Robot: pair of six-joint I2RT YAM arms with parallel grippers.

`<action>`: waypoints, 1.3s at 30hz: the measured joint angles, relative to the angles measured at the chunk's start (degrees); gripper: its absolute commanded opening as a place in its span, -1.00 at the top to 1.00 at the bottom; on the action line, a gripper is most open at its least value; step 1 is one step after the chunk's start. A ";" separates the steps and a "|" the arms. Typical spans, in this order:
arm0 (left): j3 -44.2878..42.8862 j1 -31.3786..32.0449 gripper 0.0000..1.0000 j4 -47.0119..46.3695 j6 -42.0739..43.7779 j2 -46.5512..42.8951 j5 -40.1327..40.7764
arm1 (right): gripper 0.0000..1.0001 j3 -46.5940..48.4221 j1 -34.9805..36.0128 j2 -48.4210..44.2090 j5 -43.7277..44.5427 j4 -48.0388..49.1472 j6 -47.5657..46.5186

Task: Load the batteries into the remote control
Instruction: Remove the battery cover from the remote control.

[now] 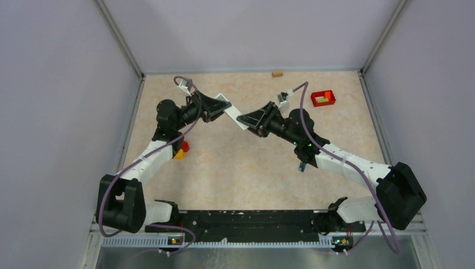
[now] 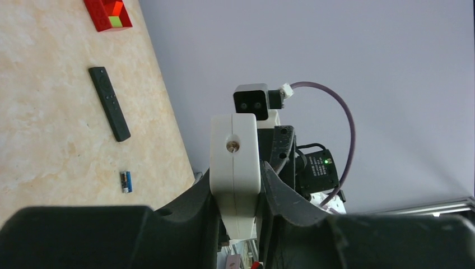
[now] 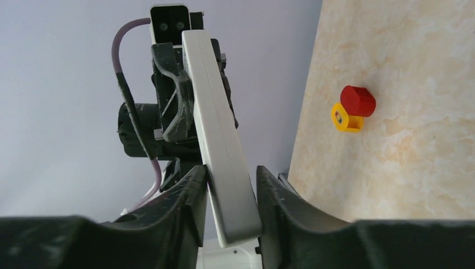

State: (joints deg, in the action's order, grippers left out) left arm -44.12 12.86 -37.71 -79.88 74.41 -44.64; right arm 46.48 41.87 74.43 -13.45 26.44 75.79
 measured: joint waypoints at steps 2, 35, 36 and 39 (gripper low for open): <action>0.00 0.00 1.00 -0.02 -0.59 -1.11 0.76 | 0.48 -0.02 -0.02 0.00 -0.17 0.76 0.74; -3.41 -1.09 1.00 4.68 1.36 -2.69 0.63 | -0.50 -2.36 -1.53 1.18 -4.59 7.39 -2.56; -3.41 -1.09 1.00 4.74 1.81 -2.78 0.92 | -0.53 -2.67 -1.53 1.16 -4.37 7.06 -2.49; -3.41 -1.09 1.00 6.08 3.96 -3.37 1.90 | -0.54 -4.00 -1.53 0.44 -3.61 6.40 -2.21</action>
State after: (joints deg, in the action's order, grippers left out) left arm -47.53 11.77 -31.64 -75.92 71.05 -42.74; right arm 42.48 40.34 74.87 -17.06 32.84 73.58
